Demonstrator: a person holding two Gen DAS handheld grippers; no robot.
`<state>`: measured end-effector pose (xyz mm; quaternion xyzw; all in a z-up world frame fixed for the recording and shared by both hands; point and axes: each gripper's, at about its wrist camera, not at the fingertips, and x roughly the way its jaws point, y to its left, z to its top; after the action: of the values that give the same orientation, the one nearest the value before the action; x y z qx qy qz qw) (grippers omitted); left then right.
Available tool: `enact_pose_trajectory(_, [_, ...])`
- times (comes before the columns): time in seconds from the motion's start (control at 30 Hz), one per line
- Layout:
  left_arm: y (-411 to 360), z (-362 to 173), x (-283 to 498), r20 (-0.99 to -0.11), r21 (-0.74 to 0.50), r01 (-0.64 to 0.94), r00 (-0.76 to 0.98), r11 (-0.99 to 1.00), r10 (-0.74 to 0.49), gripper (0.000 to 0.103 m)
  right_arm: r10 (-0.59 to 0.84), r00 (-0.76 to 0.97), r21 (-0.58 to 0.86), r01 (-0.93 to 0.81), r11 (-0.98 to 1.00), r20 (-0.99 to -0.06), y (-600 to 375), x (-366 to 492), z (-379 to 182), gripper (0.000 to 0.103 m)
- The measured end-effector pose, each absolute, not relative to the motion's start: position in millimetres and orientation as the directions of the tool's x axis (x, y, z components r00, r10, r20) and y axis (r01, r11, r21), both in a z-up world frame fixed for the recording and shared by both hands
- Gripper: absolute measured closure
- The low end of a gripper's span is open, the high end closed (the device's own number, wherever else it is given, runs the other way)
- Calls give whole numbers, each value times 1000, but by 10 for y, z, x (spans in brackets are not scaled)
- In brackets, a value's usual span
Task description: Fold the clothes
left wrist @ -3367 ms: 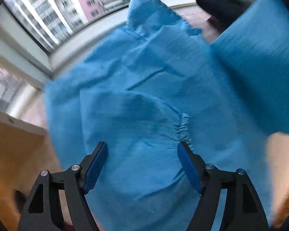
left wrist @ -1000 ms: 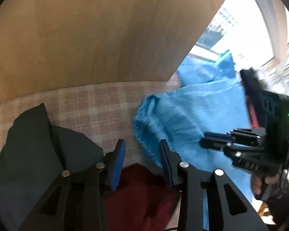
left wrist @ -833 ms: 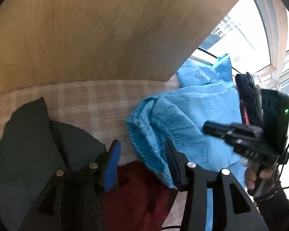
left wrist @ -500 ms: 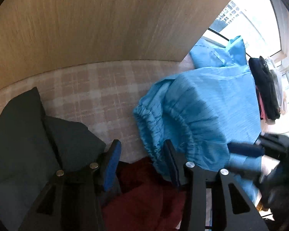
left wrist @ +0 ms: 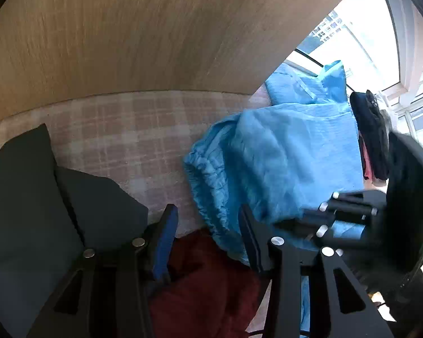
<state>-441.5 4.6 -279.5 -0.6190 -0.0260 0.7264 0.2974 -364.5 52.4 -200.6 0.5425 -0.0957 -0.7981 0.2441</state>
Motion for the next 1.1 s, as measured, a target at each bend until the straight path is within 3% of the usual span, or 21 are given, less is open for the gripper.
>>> enact_pose_trajectory(0.13, [-14, -2743, -4436, -871, -427, -384, -71, -819, 487, 57, -564, -248, 478, 333, -813, -788, 419, -3682, -2053, 98])
enact_pose_trajectory(0.47, [-117, -2649, -4436, -837, -485, -371, -66, -792, 543, 45, -488, -163, 384, 426, -819, -858, 280, -3656, -2205, 96])
enact_pose_trajectory(0.5, [-101, -2649, -4430, -838, -484, -375, -62, -791, 542, 45, -486, -163, 383, 427, -819, -858, 300, -3643, -2174, 94])
enact_pose_trajectory(0.57, [-111, -2631, -4427, -830, -495, -375, -61, -784, 554, 45, -484, -163, 380, 427, -820, -860, 341, -3616, -2114, 75])
enact_pose_trajectory(0.63, [-135, -2603, -4433, -823, -506, -370, -63, -779, 565, 45, -508, -164, 401, 433, -807, -845, 280, -3568, -2038, 63])
enact_pose_trajectory(0.83, [-164, -2581, -4441, -819, -514, -360, -64, -778, 571, 41, -589, -278, 494, 344, -798, -758, 699, -3535, -1724, 64])
enact_pose_trajectory(0.93, [-128, -2604, -4469, -821, -516, -345, -64, -784, 568, 40, -557, -298, 484, 287, -827, -775, 651, -3755, -1883, 74])
enact_pose_trajectory(1.1, [51, -2659, -4483, -854, -470, -364, -44, -804, 519, 34, -464, -222, 371, 356, -857, -858, 293, -3765, -2225, 76])
